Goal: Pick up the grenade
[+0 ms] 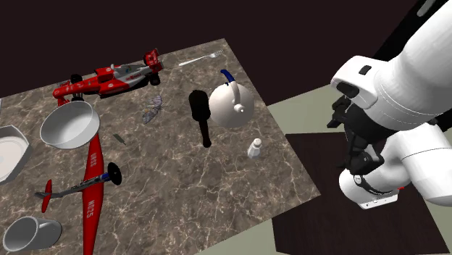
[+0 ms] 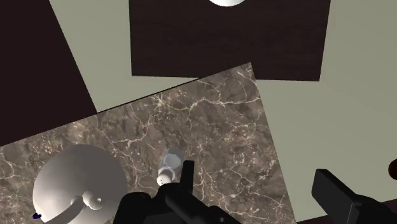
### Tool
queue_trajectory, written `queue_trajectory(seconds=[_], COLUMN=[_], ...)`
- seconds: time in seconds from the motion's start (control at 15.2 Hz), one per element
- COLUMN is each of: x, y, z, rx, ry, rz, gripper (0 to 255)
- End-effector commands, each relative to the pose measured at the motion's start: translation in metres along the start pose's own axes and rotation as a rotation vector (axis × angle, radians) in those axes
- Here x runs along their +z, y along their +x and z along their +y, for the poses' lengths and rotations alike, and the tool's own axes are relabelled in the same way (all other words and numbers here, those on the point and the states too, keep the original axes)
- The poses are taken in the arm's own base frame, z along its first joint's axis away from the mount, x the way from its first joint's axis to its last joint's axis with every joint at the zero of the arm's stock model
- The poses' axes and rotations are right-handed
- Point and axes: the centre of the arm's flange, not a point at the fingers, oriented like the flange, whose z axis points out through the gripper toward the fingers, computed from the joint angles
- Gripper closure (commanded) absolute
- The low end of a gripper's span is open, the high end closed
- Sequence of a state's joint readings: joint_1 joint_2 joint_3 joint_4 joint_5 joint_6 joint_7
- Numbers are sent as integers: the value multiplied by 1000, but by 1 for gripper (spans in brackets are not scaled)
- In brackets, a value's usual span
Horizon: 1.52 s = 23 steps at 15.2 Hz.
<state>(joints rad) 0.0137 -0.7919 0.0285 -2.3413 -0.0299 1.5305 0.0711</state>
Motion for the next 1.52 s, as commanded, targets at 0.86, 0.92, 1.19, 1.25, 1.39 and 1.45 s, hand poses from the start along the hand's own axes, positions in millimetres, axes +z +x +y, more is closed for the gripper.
queue_trajectory(seconds=[0.86, 0.92, 1.19, 1.25, 1.39, 1.45], x=[9, 10, 14, 14, 16, 17], y=[150, 161, 209, 221, 245, 257], z=[86, 93, 117, 123, 134, 140], rx=[-70, -76, -97, -103, -114, -119], ry=[27, 29, 37, 39, 43, 45], rz=[5, 5, 6, 7, 7, 8], gripper=[0, 0, 0, 0, 0, 0])
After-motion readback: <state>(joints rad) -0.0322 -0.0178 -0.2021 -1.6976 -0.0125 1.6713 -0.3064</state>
